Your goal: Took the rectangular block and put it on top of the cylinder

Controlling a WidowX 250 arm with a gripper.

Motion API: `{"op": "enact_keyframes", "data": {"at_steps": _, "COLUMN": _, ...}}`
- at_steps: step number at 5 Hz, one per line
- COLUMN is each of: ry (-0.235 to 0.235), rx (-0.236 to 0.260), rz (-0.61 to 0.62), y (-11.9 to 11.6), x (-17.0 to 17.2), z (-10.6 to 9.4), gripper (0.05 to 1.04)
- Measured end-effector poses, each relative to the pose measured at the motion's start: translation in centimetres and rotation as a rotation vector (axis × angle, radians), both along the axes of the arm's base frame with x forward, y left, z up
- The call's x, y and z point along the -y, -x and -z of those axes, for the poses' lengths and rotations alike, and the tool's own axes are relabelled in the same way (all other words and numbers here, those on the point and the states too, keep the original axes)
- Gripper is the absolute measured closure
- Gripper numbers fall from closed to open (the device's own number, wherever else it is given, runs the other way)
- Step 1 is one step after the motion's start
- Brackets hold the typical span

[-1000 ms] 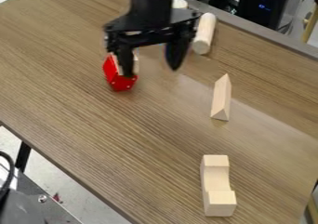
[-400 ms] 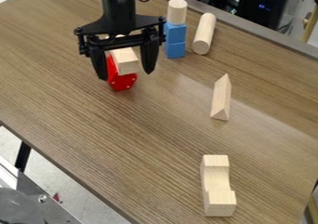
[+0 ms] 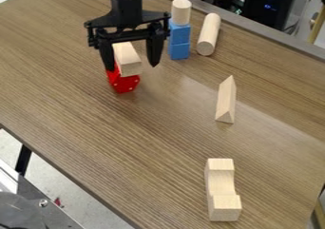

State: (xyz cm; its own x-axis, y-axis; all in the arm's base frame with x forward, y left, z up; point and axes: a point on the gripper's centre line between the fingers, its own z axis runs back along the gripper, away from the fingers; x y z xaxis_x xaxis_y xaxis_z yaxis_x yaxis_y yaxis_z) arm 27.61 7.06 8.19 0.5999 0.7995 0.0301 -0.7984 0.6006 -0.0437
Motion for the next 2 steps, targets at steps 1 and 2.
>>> {"op": "enact_keyframes", "data": {"at_steps": 1, "ry": -0.002, "rx": -0.005, "rz": 0.008, "y": -0.82, "x": -0.26, "z": 0.35, "gripper": 0.084}}
{"op": "enact_keyframes", "data": {"at_steps": 2, "ry": -0.01, "rx": -0.006, "rz": 0.012, "y": -1.54, "x": -0.58, "z": 0.57, "gripper": 0.084}}
